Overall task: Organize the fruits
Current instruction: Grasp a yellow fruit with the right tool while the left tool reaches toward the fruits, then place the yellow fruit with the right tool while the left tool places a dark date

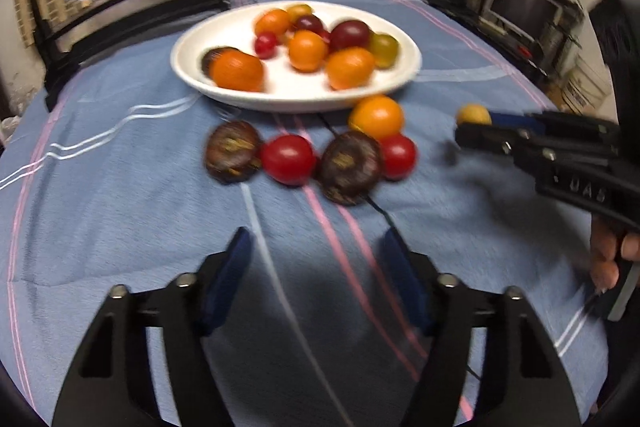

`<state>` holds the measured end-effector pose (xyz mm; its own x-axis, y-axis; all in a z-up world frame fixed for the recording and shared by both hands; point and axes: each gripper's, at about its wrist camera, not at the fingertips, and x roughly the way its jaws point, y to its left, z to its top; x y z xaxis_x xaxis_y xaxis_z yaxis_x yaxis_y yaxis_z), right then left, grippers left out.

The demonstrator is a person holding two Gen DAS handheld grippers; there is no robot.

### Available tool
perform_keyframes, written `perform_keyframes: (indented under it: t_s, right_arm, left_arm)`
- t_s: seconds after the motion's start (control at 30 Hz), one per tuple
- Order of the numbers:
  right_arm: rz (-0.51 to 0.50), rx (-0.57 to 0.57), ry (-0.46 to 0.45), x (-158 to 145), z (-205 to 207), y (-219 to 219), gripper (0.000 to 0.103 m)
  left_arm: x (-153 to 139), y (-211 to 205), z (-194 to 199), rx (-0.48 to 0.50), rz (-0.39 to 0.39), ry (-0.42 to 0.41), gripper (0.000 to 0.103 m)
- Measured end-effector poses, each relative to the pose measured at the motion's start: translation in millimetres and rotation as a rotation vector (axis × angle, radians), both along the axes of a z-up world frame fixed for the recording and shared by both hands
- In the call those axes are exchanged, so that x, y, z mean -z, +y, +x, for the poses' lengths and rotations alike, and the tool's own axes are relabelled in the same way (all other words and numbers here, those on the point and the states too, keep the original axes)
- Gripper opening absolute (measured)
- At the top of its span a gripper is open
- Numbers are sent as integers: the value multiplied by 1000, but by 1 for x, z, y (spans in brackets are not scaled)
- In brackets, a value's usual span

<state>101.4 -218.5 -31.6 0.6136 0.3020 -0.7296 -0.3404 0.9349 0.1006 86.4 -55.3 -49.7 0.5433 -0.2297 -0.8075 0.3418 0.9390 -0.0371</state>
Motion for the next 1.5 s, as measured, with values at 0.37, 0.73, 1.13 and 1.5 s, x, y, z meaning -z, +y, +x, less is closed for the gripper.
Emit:
perform_keyframes:
  t_s: [0.37,0.73,1.13,1.5]
  right_arm:
    - [25,-34,-29,-12,-10,0,28]
    - [26,-38,-28,-11,-11,3,28]
    - [24,-36,-22,-8,-10,3,28]
    - [60,-18,-56,-15,-12,-1,28]
  left_arm:
    - [5,-29,13,26,74,-25,52]
    - [-4,-21,37,-4,31,-53,34]
    - [-4,-33,44,20,64,-94,24]
    - [-36,-3,16,-23,3,-157,24]
